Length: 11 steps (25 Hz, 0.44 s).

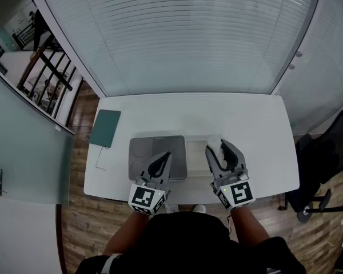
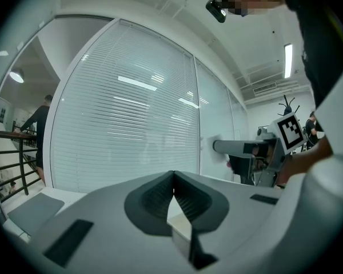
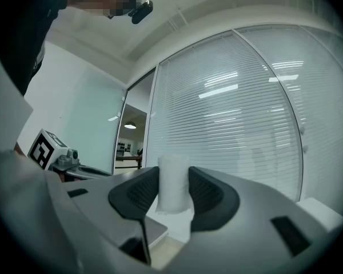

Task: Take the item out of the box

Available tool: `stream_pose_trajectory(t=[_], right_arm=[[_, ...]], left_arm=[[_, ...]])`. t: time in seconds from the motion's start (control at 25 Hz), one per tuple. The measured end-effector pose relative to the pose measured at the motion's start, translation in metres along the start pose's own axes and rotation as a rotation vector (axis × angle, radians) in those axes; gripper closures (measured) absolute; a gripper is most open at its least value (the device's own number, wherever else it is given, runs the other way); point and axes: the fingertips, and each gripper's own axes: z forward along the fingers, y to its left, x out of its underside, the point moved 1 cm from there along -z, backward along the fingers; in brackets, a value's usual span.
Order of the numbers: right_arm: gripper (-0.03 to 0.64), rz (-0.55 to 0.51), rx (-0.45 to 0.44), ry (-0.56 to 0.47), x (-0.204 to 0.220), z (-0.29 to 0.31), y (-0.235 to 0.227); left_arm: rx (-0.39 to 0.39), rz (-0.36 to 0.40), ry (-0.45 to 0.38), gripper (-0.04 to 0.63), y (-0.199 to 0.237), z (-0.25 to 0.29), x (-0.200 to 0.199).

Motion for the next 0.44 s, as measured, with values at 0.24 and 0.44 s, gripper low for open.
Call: stream_pose_trajectory(t=[0.24, 0.44], right_arm=[[0.454, -0.001, 0.021, -0.011, -0.0030, -0.0010, 0.0003], [0.454, 0.001, 0.026, -0.018, -0.0057, -0.0031, 0.0024]], left_arm=[[-0.002, -0.003, -0.004, 0.584, 0.0030, -0.0024, 0.0000], [0.001, -0.006, -0.009, 0.584, 0.0029, -0.0044, -0.0019]])
